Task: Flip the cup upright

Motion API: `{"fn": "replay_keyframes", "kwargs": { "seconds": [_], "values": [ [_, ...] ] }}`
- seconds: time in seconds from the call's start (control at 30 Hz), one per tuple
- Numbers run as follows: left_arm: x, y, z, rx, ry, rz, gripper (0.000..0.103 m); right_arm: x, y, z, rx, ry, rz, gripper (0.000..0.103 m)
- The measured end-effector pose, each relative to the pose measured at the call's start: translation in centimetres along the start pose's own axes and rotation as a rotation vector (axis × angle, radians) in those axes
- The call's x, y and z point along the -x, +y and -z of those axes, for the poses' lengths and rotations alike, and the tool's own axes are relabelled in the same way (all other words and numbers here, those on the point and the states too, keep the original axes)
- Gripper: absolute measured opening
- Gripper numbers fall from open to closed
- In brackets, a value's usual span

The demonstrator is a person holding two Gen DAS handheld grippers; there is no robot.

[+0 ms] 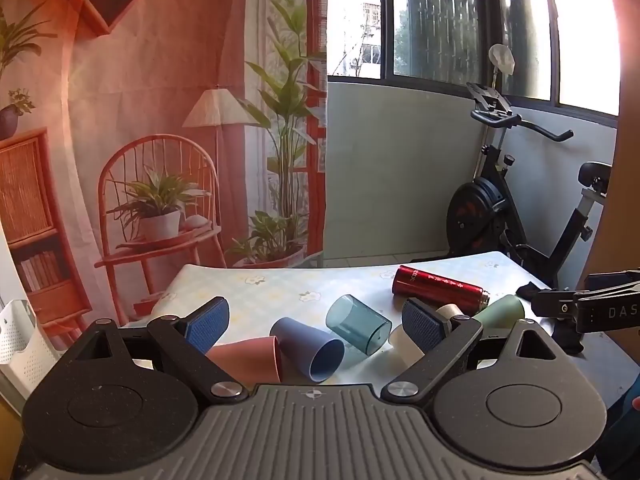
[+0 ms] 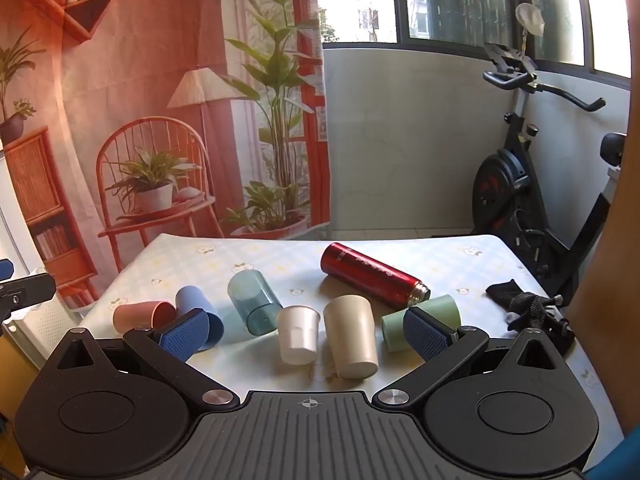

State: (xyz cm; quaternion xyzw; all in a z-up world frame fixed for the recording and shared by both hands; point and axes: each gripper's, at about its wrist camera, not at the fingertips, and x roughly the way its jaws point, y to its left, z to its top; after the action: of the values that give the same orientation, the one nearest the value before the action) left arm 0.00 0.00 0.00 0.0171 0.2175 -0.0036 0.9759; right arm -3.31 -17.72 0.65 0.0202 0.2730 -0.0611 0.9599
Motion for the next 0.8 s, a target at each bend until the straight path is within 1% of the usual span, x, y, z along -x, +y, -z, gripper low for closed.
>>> {"fn": "replay_keyframes", "kwargs": {
  "seconds": [0.33,0.8],
  "values": [
    [-0.03,0.39,0.15,-0.003,-0.006,0.009,0.095,0.03,0.02,0.0,0.0,-0.001,-0.001,0.102],
    [0.06,0.01,-0.09,0.002,-0.006,0.009,0.095,0.05,0.12,-0.01,0.0,0.0,0.001,0.102]
  ]
}}
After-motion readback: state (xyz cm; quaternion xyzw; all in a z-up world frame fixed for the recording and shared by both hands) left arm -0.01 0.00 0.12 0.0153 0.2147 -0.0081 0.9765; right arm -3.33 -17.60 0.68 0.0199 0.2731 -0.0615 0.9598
